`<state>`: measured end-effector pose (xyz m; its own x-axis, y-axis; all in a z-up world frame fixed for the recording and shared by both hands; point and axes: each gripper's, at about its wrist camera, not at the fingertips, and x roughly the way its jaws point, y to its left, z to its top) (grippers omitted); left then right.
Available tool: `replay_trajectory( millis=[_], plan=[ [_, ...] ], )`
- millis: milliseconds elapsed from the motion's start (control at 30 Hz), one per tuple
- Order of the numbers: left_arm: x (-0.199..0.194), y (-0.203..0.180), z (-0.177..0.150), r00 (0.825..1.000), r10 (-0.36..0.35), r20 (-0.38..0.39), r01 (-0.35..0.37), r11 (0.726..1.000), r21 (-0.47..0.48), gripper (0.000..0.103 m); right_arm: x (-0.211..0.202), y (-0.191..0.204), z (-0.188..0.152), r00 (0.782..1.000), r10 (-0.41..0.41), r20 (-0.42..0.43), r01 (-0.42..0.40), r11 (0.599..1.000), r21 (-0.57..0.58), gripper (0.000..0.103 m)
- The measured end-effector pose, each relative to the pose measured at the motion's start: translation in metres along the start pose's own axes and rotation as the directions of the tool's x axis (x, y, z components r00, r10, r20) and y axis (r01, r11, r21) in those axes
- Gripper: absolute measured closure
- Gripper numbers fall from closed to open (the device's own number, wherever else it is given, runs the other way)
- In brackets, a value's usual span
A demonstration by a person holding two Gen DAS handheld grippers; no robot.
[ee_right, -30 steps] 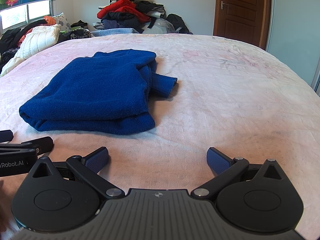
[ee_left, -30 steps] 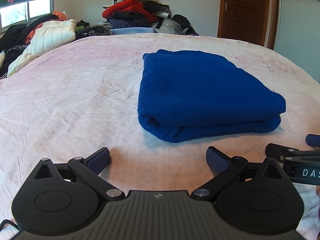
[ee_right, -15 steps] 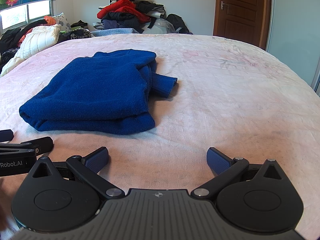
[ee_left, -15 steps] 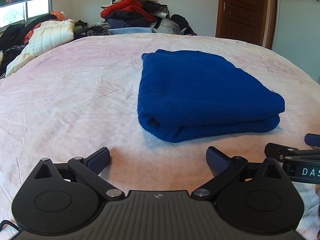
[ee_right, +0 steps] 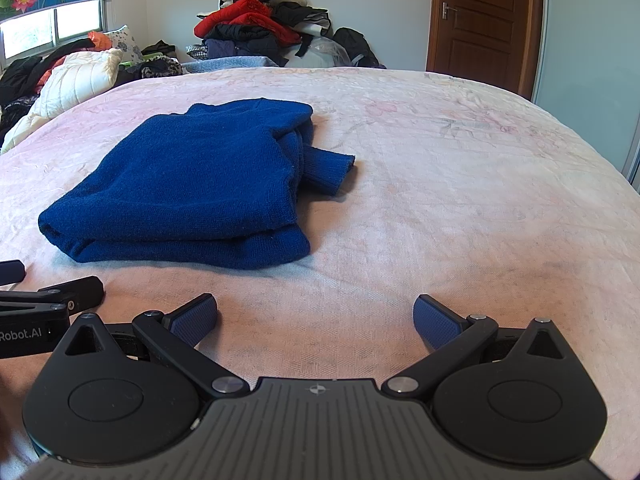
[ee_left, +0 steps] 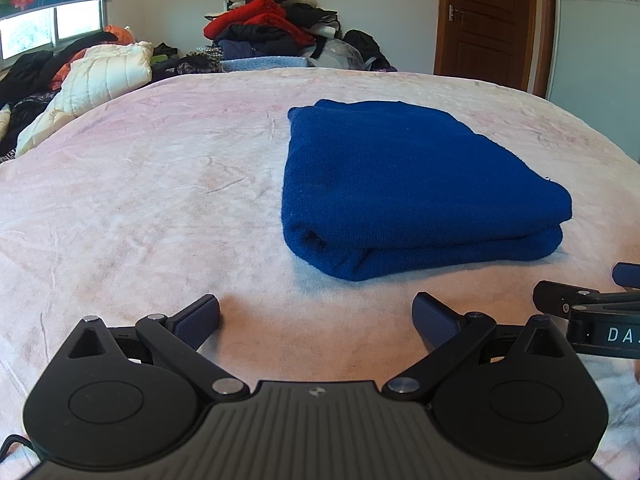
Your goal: Fold small clothes
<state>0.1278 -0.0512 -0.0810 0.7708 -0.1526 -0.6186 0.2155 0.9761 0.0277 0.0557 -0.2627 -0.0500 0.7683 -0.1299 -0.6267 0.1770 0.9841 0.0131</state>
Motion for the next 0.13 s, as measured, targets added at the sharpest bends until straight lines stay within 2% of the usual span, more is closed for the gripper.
replay_trajectory(
  millis=[133],
  plan=[
    [0.0003, 0.0003, 0.0007, 1.0, 0.001, 0.001, -0.001, 1.0, -0.008, 0.0, 0.0, 0.0002, -0.0002, 1.0, 0.0, 0.0, 0.0, 1.0, 0.0, 0.001]
  ],
)
